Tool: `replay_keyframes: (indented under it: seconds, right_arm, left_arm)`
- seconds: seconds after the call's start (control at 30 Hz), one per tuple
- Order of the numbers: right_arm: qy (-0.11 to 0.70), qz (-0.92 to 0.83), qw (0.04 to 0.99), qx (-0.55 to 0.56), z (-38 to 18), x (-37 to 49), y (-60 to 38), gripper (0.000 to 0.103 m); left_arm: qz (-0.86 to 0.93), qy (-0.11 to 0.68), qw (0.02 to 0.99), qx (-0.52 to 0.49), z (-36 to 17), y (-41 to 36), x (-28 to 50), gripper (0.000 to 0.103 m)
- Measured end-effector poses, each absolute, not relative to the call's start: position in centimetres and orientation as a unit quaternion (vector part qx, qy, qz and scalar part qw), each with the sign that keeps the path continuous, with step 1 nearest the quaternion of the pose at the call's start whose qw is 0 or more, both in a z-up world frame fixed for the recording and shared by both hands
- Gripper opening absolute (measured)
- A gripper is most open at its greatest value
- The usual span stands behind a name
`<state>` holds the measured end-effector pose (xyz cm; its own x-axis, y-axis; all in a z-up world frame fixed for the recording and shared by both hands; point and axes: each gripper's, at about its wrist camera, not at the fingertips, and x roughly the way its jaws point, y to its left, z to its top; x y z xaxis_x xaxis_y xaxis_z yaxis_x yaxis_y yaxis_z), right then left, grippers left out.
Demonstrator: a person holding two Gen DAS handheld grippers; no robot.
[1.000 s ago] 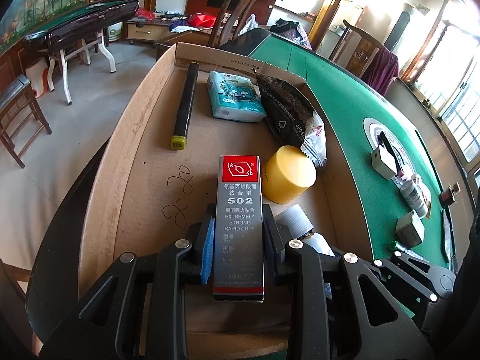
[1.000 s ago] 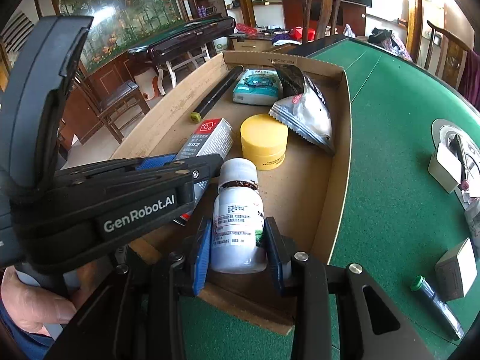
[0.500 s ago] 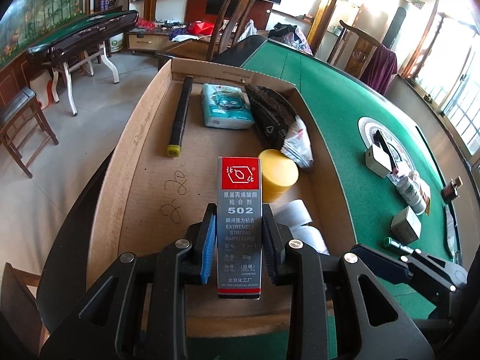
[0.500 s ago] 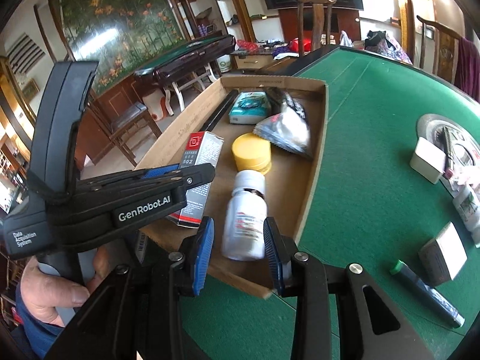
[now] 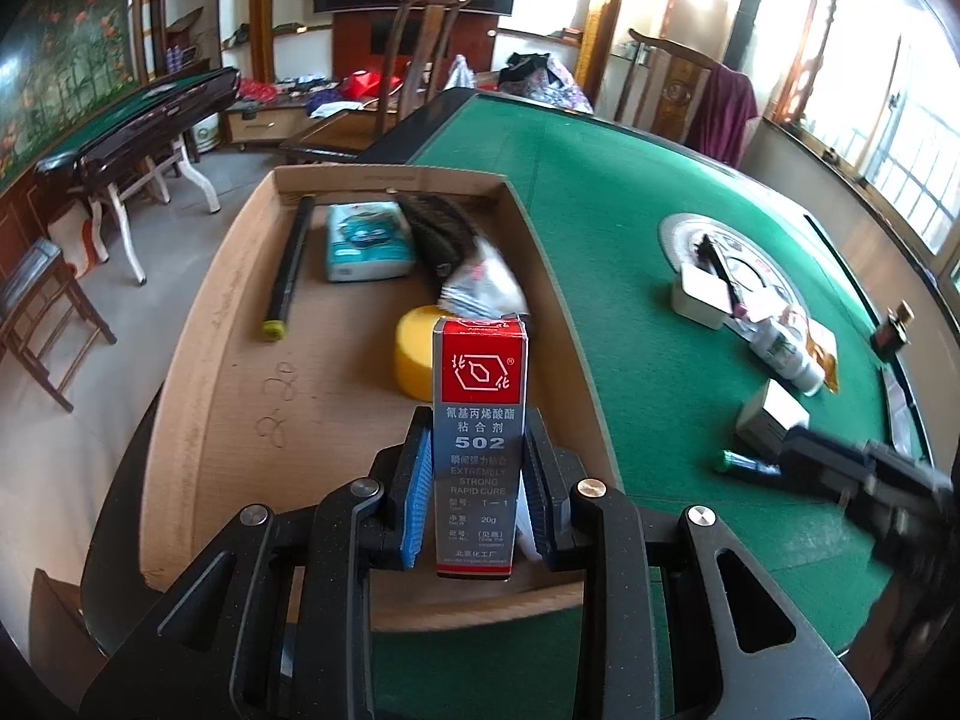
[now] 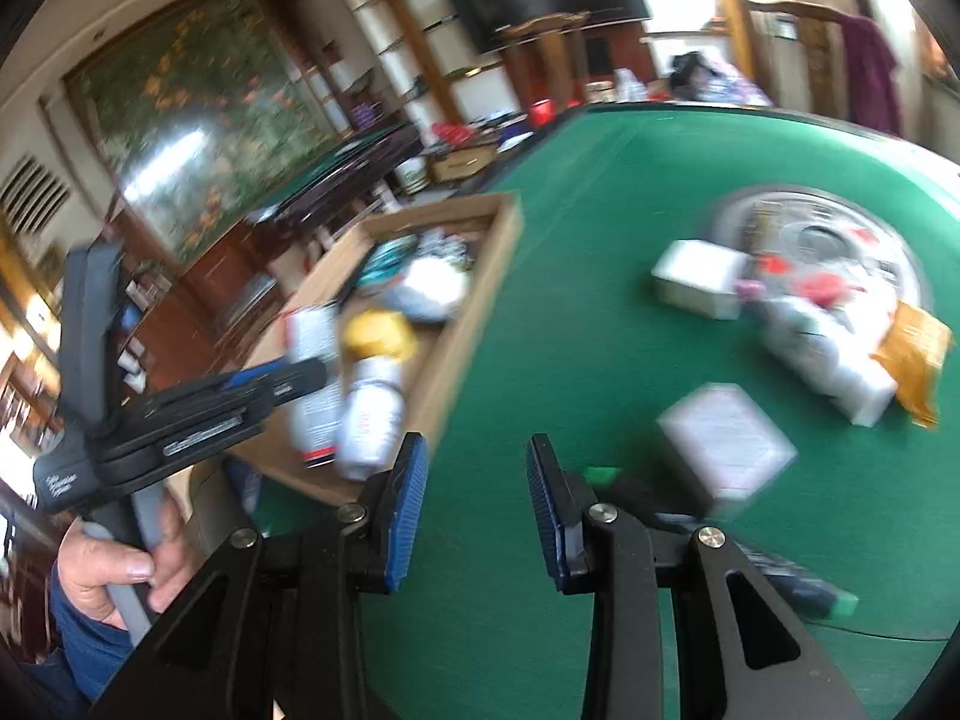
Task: Organize objects
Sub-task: 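Lower the glue carton into the box with the left gripper while the right grasps the black marker, then move the left gripper to the white-pink small box and grasp it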
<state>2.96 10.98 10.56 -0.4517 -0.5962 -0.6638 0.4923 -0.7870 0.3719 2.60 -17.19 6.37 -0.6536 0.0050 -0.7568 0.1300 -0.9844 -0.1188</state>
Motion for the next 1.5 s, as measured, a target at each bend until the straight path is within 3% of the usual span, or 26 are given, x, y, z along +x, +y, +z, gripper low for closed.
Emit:
replay_keyframes:
  seconds: [0.13, 0.27, 0.4, 0.67, 1.03, 1.1, 1.13, 1.2, 1.27, 1.5]
  right_arm:
    - [-0.097, -0.853, 0.278, 0.43, 9.5, 1.3, 16.4, 0.034]
    - [-0.101, -0.849, 0.258, 0.45, 8.1, 0.6, 19.7, 0.034]
    - [-0.098, -0.832, 0.274, 0.472, 6.6, 0.8, 19.7, 0.034]
    - [-0.012, -0.823, 0.32, 0.469, 6.3, 3.7, 16.8, 0.034]
    - [0.071, -0.838, 0.289, 0.458, 6.2, 3.9, 13.4, 0.034]
    - [0.106, -0.844, 0.273, 0.45, 6.1, 3.7, 12.5, 0.03]
    - [0.119, -0.846, 0.265, 0.447, 6.0, 3.8, 12.3, 0.015]
    - [0.144, -0.847, 0.261, 0.44, 6.0, 4.0, 11.8, 0.013]
    - [0.137, -0.845, 0.272, 0.439, 6.1, 4.1, 12.2, 0.013]
    - [-0.013, -0.83, 0.384, 0.404, 8.7, 4.9, 17.1, 0.013]
  left_arm:
    - [-0.909, 0.064, 0.015, 0.412, 6.7, -14.9, 2.8, 0.027]
    - [-0.915, 0.031, -0.004, 0.403, 7.1, -12.1, 3.0, 0.039]
    - [-0.914, 0.018, -0.012, 0.405, 7.0, -10.8, 2.6, 0.039]
    - [-0.902, 0.031, 0.06, 0.426, 5.5, -14.5, 1.1, 0.039]
    - [-0.913, 0.084, 0.106, 0.384, 6.8, -19.2, 2.5, 0.039]
    - [-0.916, 0.083, 0.098, 0.379, 7.2, -18.7, 3.0, 0.039]
    - [-0.919, 0.082, 0.091, 0.376, 7.5, -18.3, 3.2, 0.039]
    - [-0.92, 0.076, 0.08, 0.375, 7.9, -17.6, 3.4, 0.039]
    - [-0.922, 0.07, 0.062, 0.376, 8.2, -16.6, 3.4, 0.039]
    - [-0.914, 0.066, 0.002, 0.399, 8.3, -12.7, 2.2, 0.04]
